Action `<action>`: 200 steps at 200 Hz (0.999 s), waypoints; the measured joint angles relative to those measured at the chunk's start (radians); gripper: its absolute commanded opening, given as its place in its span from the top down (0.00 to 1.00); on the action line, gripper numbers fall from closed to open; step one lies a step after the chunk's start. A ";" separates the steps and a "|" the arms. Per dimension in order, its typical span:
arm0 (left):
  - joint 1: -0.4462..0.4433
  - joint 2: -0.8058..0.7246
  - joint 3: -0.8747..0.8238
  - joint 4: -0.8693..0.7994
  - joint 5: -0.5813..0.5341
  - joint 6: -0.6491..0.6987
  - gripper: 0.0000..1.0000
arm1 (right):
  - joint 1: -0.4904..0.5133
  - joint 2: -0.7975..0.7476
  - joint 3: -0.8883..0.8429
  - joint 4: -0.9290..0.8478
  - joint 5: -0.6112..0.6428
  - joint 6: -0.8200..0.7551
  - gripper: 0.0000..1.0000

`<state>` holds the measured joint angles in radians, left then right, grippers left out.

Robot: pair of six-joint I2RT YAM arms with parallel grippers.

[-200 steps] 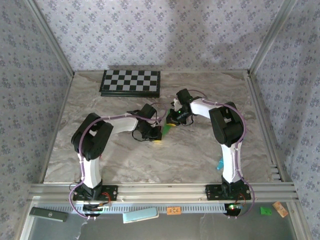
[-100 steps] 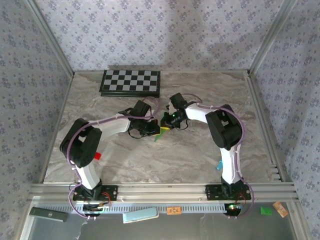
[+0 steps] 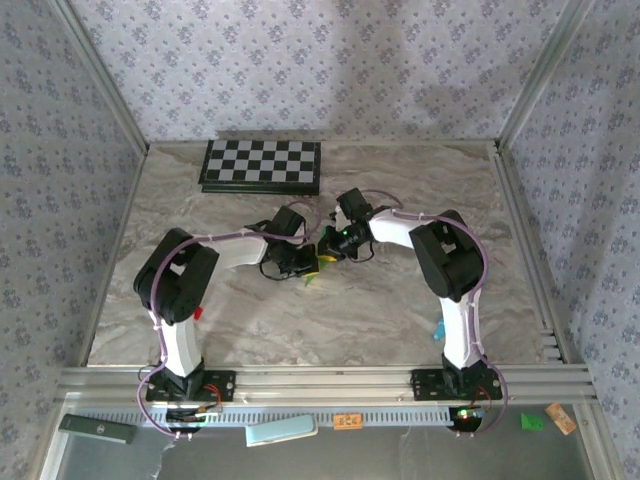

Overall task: Fold a paper plane with a square sheet of paper (pick it up from the middle)
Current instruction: Fold the wing for the fifth time at the center of the table.

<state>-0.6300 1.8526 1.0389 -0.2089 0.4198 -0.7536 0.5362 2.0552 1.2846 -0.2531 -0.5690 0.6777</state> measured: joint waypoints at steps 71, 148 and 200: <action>0.002 0.003 -0.008 0.022 -0.002 -0.020 1.00 | -0.023 -0.070 -0.017 0.021 0.001 -0.016 0.87; 0.009 0.006 -0.010 0.035 0.033 -0.026 0.95 | -0.002 -0.073 -0.018 -0.005 0.081 -0.045 0.87; 0.015 -0.016 -0.010 0.058 0.039 -0.042 0.92 | -0.003 -0.045 -0.018 -0.021 0.103 -0.066 0.87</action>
<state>-0.6147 1.8366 1.0294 -0.1509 0.4583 -0.7952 0.5335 2.0106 1.2663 -0.2745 -0.4660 0.6117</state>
